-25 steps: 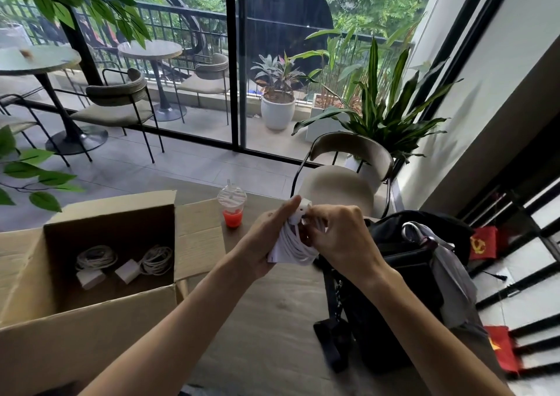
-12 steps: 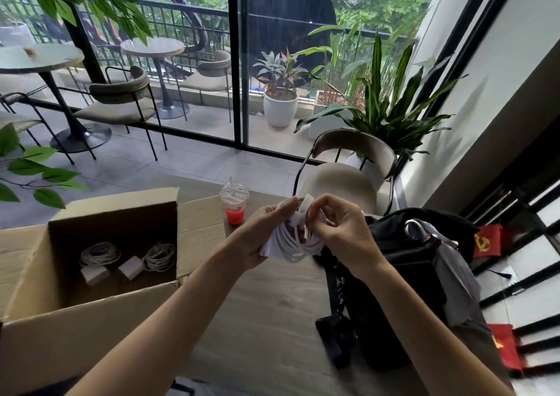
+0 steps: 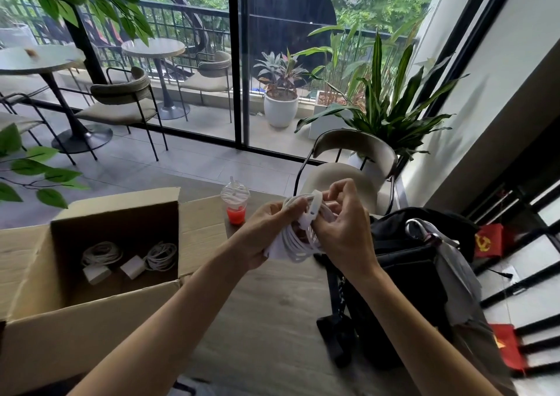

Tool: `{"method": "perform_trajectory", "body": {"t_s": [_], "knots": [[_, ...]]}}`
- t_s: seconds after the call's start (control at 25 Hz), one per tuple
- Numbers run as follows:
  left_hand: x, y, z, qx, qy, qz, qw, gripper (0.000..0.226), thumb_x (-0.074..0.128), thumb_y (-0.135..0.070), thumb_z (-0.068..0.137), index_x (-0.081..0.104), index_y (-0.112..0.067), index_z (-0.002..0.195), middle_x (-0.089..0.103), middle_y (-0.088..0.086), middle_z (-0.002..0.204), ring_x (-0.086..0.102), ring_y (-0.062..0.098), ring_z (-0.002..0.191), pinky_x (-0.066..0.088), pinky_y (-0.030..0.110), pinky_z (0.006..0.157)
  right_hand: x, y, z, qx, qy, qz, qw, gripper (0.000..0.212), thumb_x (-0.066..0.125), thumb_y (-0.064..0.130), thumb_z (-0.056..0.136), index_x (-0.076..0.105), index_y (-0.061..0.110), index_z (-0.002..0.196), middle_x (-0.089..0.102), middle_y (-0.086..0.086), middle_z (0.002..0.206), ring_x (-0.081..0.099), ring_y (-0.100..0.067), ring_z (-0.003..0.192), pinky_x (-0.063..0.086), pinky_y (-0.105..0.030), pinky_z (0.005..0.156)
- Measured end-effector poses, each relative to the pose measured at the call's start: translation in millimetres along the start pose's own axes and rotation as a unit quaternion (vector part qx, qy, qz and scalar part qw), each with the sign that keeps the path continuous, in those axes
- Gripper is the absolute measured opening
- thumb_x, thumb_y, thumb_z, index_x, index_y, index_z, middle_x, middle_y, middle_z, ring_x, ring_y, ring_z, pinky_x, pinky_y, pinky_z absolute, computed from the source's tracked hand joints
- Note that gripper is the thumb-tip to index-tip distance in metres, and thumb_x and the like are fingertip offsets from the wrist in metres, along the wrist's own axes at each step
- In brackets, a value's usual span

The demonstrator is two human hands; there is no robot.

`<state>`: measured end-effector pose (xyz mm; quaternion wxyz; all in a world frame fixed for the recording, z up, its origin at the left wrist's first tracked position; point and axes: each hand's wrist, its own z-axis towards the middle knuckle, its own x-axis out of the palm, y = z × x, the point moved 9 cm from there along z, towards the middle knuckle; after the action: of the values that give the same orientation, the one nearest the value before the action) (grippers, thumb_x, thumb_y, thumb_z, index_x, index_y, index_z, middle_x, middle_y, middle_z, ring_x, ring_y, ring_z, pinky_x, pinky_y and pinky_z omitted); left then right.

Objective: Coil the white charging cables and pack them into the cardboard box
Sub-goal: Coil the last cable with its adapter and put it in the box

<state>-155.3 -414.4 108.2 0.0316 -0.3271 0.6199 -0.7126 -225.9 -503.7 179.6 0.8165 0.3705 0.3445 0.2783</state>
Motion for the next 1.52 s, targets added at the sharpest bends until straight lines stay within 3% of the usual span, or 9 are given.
{"method": "perform_trajectory", "body": {"t_s": [0.16,0.36,0.56,0.72,1.0,1.16,1.28,1.4,1.52], "knots": [[2.4,-6.3,-4.3,0.002,0.005,-0.003,1.000,0.043,0.076,-0.043,0.082,0.072,-0.008,0.106,0.074,0.011,0.096,0.073,0.020,0.084,0.058,0.028,0.072,6.9,12.5,0.6,-0.055,0.038,-0.088,0.994,0.028,0.069,0.010,0.083,0.068,0.013,0.111,0.060,0.002,0.097,0.065,-0.009,0.083,0.055,-0.019,0.071],[2.2,-11.7,-11.4,0.010,0.034,-0.003,0.999,0.031,0.075,-0.042,0.084,0.076,-0.017,0.102,0.075,0.005,0.091,0.072,0.015,0.080,0.059,0.025,0.071,5.3,2.9,5.0,0.014,0.191,0.200,0.961,0.024,0.068,0.005,0.087,0.068,0.002,0.111,0.074,-0.011,0.103,0.073,-0.027,0.097,0.060,-0.036,0.083],[-9.7,-4.2,-5.3,-0.012,-0.014,-0.014,1.000,0.042,0.084,-0.051,0.070,0.075,-0.013,0.088,0.066,0.006,0.073,0.065,0.015,0.065,0.058,0.027,0.065,-24.5,15.1,14.7,-0.084,0.046,0.048,0.994,0.012,0.058,0.003,0.097,0.071,0.004,0.099,0.074,-0.005,0.089,0.072,-0.016,0.081,0.059,-0.029,0.071],[-2.1,1.5,-6.0,-0.015,-0.005,-0.195,0.981,0.035,0.086,-0.042,0.072,0.069,-0.013,0.081,0.058,-0.002,0.063,0.062,0.013,0.061,0.056,0.026,0.064,-37.6,30.5,8.8,-0.179,-0.098,-0.154,0.967,0.020,0.049,0.008,0.100,0.068,0.005,0.107,0.067,0.004,0.083,0.057,0.000,0.070,0.041,-0.004,0.066],[-0.1,-29.5,-12.9,0.088,0.002,-0.371,0.924,0.023,0.081,-0.026,0.079,0.063,-0.012,0.081,0.065,-0.001,0.059,0.066,0.015,0.061,0.058,0.030,0.067,-4.4,17.5,-6.0,-0.181,0.028,-0.094,0.979,0.018,0.048,0.004,0.097,0.066,0.007,0.100,0.064,0.000,0.078,0.058,-0.007,0.065,0.045,-0.025,0.056],[-22.2,-31.0,-14.4,0.096,-0.126,-0.277,0.948,0.020,0.066,-0.035,0.086,0.066,-0.016,0.080,0.056,-0.005,0.052,0.060,0.012,0.056,0.056,0.027,0.064,1.5,28.6,-22.2,-0.222,0.081,-0.069,0.969,0.020,0.050,0.000,0.093,0.066,0.012,0.094,0.067,0.009,0.072,0.064,-0.010,0.061,0.050,-0.029,0.055],[-37.5,-40.6,-21.2,0.152,-0.246,-0.051,0.956,0.024,0.071,-0.038,0.081,0.068,-0.015,0.088,0.061,-0.003,0.060,0.058,0.010,0.057,0.052,0.025,0.059,7.6,44.7,-28.9,-0.238,0.130,-0.062,0.961,0.015,0.049,0.010,0.094,0.063,0.018,0.093,0.060,0.019,0.068,0.056,0.006,0.057,0.044,-0.014,0.054],[-16.8,-51.3,-25.0,0.220,-0.220,0.157,0.937,0.031,0.072,-0.044,0.084,0.068,-0.014,0.086,0.066,-0.001,0.067,0.062,0.011,0.060,0.051,0.022,0.054,21.2,52.2,-26.8,-0.197,0.208,-0.015,0.958,0.015,0.050,0.005,0.092,0.063,0.013,0.089,0.065,0.009,0.067,0.063,-0.001,0.055,0.051,-0.020,0.052],[-1.3,-46.5,-20.9,0.213,-0.133,0.145,0.957,0.049,0.062,-0.057,0.088,0.063,-0.008,0.085,0.061,0.003,0.066,0.057,0.016,0.056,0.047,0.025,0.050,24.3,43.0,-17.2,-0.026,0.229,0.189,0.954,0.023,0.041,-0.006,0.091,0.061,0.004,0.089,0.073,-0.014,0.078,0.075,-0.024,0.066,0.061,-0.030,0.059]]}}
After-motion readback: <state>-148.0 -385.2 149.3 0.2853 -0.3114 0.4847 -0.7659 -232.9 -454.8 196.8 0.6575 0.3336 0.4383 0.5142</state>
